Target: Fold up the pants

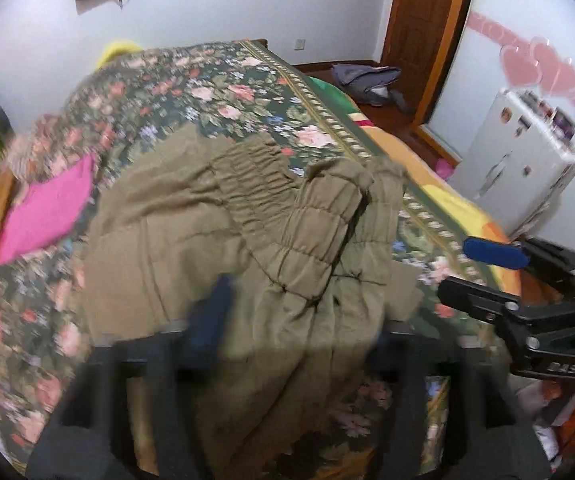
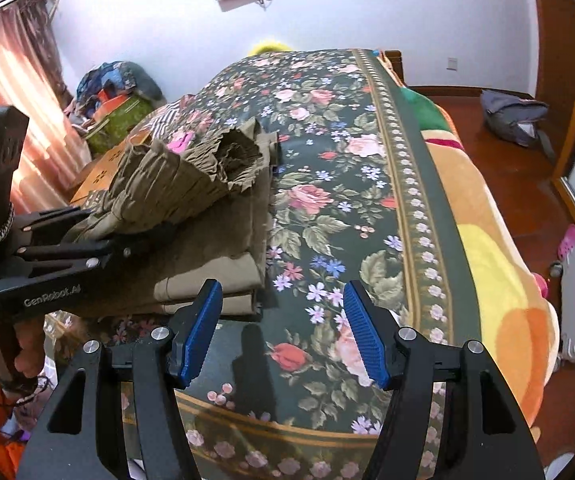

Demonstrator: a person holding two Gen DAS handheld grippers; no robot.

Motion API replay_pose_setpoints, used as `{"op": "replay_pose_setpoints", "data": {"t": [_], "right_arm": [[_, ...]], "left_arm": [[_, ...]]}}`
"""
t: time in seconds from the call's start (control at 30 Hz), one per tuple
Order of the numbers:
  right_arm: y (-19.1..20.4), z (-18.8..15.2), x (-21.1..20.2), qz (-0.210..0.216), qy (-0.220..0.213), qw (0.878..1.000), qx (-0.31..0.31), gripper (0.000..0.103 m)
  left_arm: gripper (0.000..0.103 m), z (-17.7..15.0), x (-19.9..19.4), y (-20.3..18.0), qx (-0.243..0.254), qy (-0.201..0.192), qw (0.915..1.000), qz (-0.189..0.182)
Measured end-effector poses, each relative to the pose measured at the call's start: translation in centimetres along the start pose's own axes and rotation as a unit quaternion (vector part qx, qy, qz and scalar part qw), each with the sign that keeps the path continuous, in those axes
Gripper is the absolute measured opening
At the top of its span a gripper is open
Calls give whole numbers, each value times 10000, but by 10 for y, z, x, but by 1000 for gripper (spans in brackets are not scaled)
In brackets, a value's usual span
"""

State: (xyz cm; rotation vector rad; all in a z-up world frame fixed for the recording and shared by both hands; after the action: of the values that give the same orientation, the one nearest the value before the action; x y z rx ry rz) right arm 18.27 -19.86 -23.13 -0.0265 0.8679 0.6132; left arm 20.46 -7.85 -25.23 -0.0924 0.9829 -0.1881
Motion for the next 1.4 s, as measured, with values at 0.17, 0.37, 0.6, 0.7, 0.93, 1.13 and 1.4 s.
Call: {"op": "replay_pose_setpoints", "data": {"t": [0.17, 0.37, 0.6, 0.7, 0.93, 1.13, 1.4], "right_arm": [[-1, 2, -4, -4, -75, 10000, 49, 60], [7, 5, -9, 84, -113, 9999, -20, 60], [31, 4, 1, 289, 23, 9994, -186, 60], [42, 0, 10, 402, 163, 9987, -266, 60], [51, -1, 37, 355, 453, 9960, -687, 65], [26, 14, 56, 84, 622, 9944, -855, 65], [-11, 34, 64, -481, 578, 9954, -588, 65]], "left_arm": [[94, 2, -15, -2, -177, -166, 9995, -185], [94, 21, -47, 24, -336, -659, 9972, -86], [95, 42, -46, 118, -919, -680, 9915, 625], [95, 28, -30, 148, -1194, -405, 9892, 747], [95, -17, -5, 156, -1224, -98, 9893, 787], [95, -27, -6, 141, -1235, -33, 9913, 452], [95, -40, -1, 104, -1273, -51, 9916, 227]]}}
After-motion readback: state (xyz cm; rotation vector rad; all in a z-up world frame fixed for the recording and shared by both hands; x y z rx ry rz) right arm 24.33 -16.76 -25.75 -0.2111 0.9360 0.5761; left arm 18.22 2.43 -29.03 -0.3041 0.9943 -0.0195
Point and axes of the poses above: each gripper's, at about its wrist camera, not at the fingertips, and x roughly the way its jaws point, y to its left, z to its top, the point moved 7 cm from there along x, roughly the way its jaws point, and after that the axes turned 7 degrees about -x, right-handed, at the moved point
